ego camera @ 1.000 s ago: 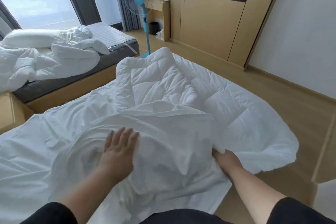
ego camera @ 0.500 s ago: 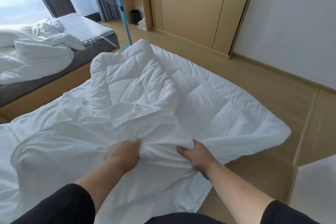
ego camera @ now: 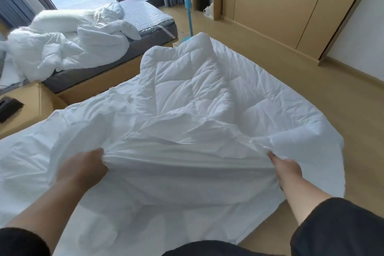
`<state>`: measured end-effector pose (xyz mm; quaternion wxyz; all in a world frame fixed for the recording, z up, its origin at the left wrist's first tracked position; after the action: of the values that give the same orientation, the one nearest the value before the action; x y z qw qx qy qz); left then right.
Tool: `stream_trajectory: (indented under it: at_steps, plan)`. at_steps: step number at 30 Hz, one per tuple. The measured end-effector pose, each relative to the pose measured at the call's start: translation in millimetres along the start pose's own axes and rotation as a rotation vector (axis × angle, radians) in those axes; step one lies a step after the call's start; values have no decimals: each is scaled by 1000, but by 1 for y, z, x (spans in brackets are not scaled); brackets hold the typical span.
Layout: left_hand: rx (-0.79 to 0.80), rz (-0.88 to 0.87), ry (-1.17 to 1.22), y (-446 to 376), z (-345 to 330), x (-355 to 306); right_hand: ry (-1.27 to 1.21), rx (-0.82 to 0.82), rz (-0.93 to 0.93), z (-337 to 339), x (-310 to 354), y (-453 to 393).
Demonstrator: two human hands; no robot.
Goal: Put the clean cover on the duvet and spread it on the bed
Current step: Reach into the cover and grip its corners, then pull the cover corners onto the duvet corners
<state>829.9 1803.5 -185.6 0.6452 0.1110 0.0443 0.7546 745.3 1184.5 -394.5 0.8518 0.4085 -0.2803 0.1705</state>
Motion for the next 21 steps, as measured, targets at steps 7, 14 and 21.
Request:
stream_trajectory:
  at_steps: [7, 14, 21]
  plan:
    - [219, -72, -16, 38, -61, -17, 238, 169, -2, -19, -13, -6]
    - [467, -442, 170, 69, -82, -89, 196, 420, 114, -73, -5, 64]
    - [371, -683, 143, 108, -84, -168, 339, 591, 159, -78, -34, 167]
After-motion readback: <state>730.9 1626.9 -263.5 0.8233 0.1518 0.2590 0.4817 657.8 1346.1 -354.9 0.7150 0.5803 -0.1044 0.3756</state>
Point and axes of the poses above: each hand's wrist, its own y-axis away from the middle knuckle, its own z-axis out of the back of the hand, x = y × z, the point moved 8 cm from there along -y, towards the middle knuckle, and after that the axes turned 2 degrees about x, right-handed, at the moved point
